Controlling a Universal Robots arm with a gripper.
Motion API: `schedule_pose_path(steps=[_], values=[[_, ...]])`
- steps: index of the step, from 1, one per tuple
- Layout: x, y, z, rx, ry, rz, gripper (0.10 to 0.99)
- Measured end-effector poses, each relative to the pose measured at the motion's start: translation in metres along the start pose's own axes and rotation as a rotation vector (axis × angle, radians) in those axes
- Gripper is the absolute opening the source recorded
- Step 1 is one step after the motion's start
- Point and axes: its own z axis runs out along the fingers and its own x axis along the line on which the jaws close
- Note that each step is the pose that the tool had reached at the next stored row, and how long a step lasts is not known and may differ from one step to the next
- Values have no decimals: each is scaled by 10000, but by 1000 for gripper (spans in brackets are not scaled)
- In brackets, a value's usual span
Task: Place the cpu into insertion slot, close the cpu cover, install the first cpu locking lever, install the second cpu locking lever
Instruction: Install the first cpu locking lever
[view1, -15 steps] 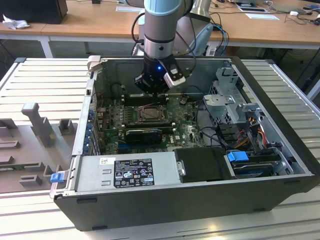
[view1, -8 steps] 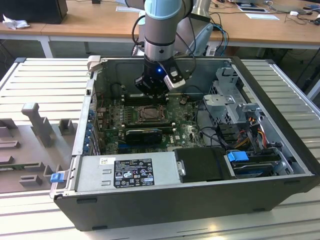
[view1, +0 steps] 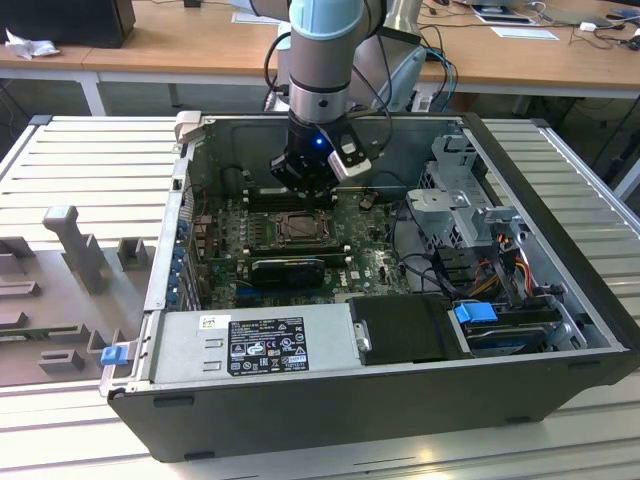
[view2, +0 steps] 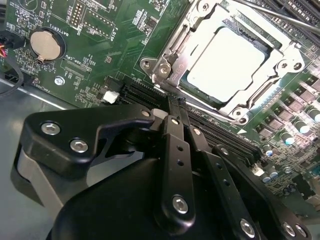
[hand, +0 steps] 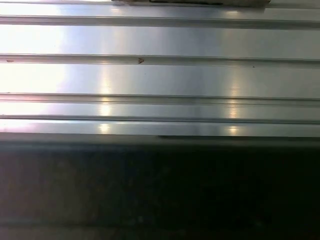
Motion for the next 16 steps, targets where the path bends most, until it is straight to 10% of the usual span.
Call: schedule_pose_path(steps=[16], values=[[-4,0,27,44,-7,3,106]])
